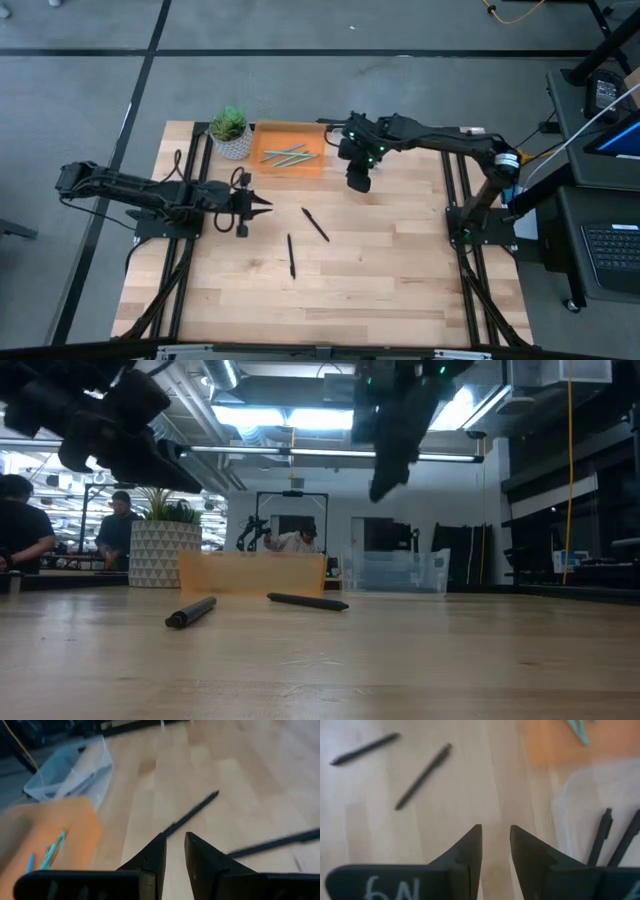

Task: Sort pens & pencils
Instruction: Put the black pen into the transparent bin

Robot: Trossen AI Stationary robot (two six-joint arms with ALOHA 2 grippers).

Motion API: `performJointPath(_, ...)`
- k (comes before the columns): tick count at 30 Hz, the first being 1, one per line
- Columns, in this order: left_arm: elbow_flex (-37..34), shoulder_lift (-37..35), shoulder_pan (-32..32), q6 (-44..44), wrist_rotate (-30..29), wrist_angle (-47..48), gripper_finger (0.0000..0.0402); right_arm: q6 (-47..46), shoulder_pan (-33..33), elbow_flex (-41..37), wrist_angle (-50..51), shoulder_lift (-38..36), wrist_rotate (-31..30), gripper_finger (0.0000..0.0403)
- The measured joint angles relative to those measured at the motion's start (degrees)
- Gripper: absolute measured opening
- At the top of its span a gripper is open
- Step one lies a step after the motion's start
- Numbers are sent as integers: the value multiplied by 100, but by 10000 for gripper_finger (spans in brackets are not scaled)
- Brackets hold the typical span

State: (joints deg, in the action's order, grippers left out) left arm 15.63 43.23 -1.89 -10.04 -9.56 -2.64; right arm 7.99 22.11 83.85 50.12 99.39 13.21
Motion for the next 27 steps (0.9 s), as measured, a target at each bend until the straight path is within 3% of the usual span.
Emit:
performJointPath(10, 1542, 1703, 172, -626, -1, 1677, 64, -323, -540, 11, -115, -872, -532, 101)
performJointPath(16, 2267, 2896, 180, -1264, 0, 1809, 67, -326, -881, -9, -69, -926, -603, 101)
performJointPath(22, 2943, 3942, 290, -1417, -241, 2587, 84, -341, -1010, -464, -133, -1095, -609, 101)
performJointPath(27, 3258, 4580, 294, -1631, -483, 2601, 102, -462, -1008, -1088, -554, -1568, -612, 101)
